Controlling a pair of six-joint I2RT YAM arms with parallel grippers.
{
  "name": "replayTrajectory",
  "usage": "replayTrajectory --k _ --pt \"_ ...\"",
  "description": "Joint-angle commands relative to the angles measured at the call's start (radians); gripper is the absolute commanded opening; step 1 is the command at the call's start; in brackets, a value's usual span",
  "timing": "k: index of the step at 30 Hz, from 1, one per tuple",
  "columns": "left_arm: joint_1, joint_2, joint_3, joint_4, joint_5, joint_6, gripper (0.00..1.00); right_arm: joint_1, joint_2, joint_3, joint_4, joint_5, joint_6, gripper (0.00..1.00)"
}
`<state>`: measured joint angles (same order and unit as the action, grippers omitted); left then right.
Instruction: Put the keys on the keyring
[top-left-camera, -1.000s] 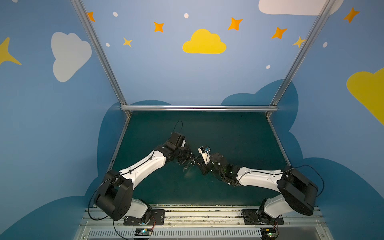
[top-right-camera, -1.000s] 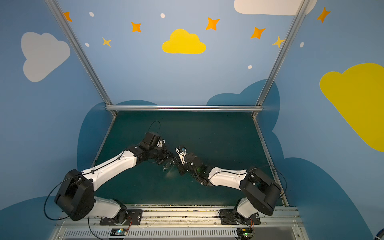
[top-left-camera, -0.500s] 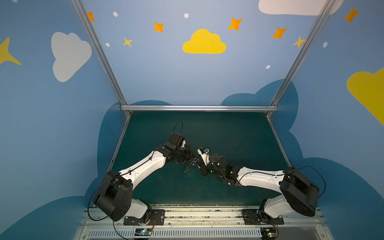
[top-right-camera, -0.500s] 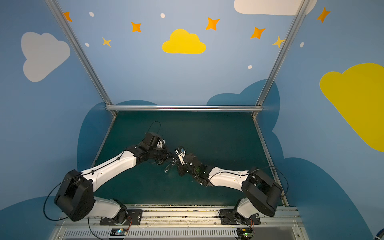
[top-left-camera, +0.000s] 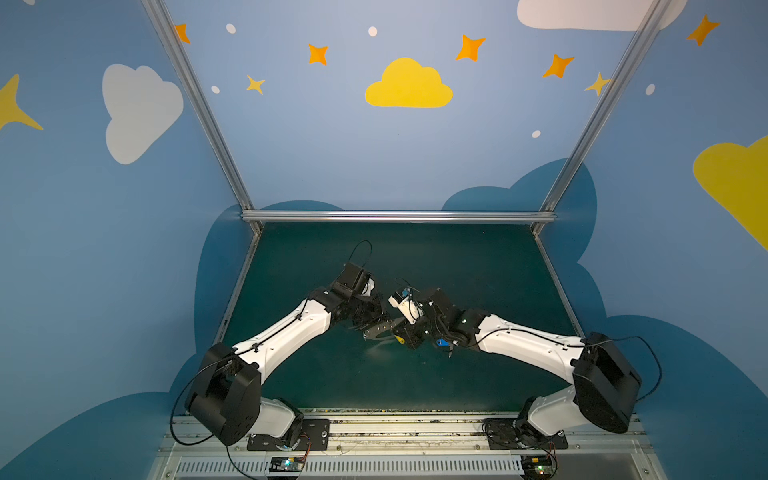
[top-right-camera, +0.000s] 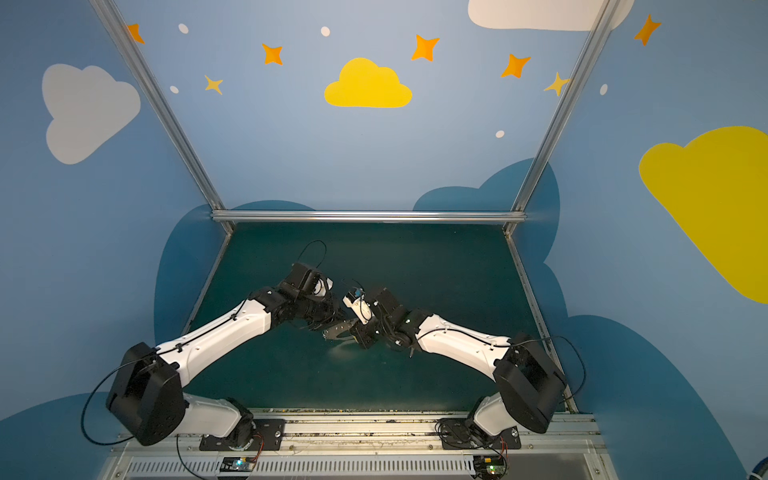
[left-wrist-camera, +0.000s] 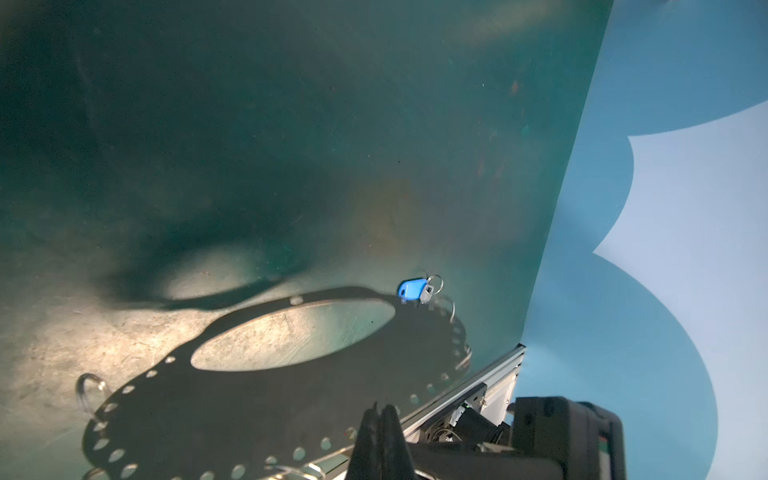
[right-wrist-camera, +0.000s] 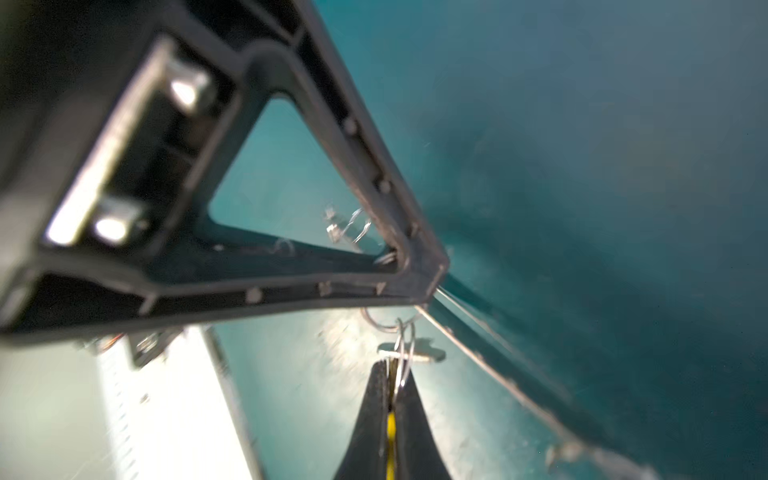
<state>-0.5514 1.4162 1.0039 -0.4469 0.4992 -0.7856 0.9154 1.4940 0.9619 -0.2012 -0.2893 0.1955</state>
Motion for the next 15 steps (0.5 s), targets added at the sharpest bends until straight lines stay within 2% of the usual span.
replayTrajectory --k 1,9,15 --pt "-0.011 -0.013 0.035 0.024 0.038 0.057 0.04 -0.013 0.028 0.059 -0.115 -0.249 -0.038 0.0" --pt "-0.03 -0.02 0.039 0.065 0.054 0.053 0.04 -0.055 0.076 0.067 -0.072 -0.433 0.011 0.0" --pt "-0.055 0.005 0.04 0.099 0.088 0.043 0.04 -0.067 0.102 0.057 0.005 -0.483 0.067 0.0"
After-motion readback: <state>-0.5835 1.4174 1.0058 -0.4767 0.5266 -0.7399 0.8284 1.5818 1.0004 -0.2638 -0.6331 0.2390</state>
